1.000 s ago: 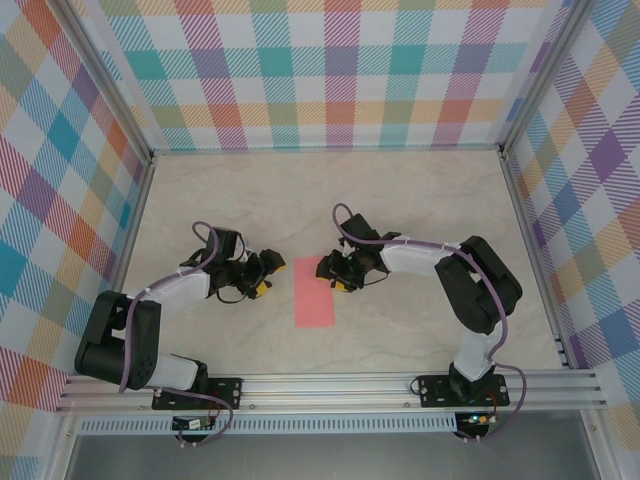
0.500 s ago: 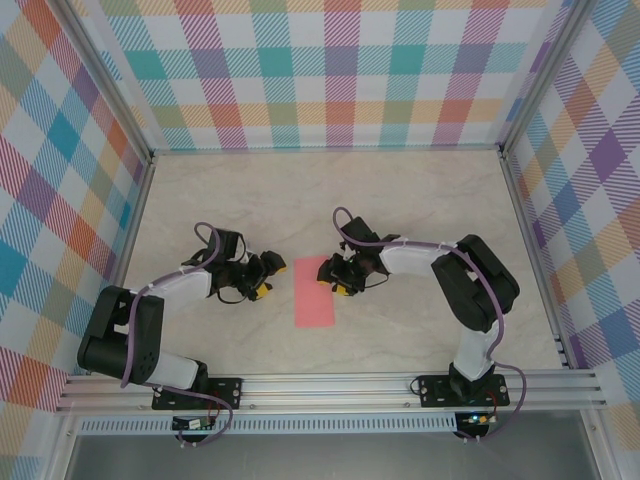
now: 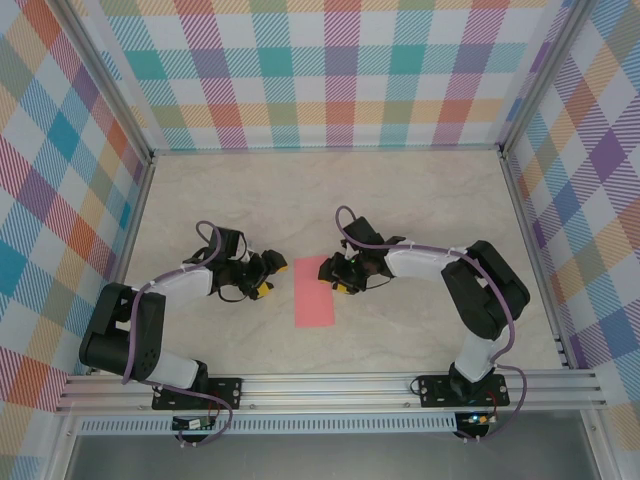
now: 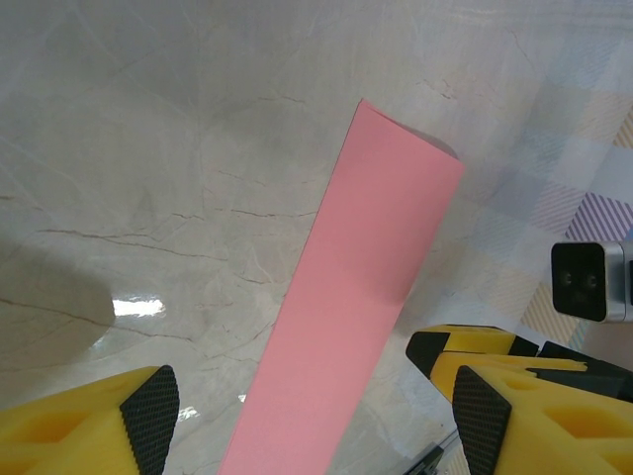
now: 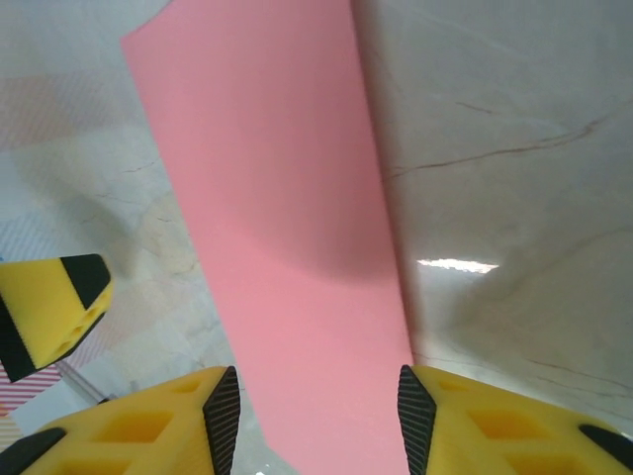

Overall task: Fold a paper plane with a square sheet of paper (pick it up from the middle)
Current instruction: Fold the triangle a second time at the center of the table.

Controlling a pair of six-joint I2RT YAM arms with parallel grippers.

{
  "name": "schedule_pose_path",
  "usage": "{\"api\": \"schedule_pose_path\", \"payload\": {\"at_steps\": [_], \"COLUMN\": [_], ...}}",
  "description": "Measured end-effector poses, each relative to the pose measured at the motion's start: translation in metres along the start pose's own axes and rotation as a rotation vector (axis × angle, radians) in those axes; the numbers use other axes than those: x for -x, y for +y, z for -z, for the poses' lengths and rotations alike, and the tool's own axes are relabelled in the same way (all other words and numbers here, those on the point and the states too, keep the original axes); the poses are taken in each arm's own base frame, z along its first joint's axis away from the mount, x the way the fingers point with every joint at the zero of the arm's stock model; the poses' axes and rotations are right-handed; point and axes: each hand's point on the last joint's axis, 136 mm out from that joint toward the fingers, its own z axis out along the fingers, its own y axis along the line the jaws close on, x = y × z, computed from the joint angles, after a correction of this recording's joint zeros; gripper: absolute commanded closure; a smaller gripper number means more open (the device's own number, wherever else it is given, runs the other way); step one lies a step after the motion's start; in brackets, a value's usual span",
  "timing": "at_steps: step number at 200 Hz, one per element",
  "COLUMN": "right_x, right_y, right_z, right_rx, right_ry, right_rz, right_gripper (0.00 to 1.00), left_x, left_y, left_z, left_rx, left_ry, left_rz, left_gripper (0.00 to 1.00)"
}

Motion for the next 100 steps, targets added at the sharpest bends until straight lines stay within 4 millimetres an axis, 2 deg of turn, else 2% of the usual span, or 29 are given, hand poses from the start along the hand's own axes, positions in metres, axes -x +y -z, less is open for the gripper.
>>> {"api": "schedule_pose_path", "payload": {"at_steps": [24, 61, 100], "right_x": [-0.001, -0.002, -0.002], "right_y": [0.002, -0.009, -0.011], "right_z": [-0.004, -0.015, -0.015], "right_rx": [0.017, -0.012, -0.017], "right_ry": [0.014, 0.034, 0.037], "right_rz": [-0.002, -0.020, -0.024], "right_gripper": [0.53, 0.54, 0.54], "left_x": [0.001, 0.000, -0.001], "left_y": [-0.004, -0.004, -0.002], "left_z": [-0.001, -0.001, -0.004], "left_rx": [-0.005, -0.004, 0.003], "left_ry": [0.001, 0.003, 0.011], "left_rz": [-0.007, -0.009, -0.008], "left_gripper": [0.24, 0.24, 0.24]}}
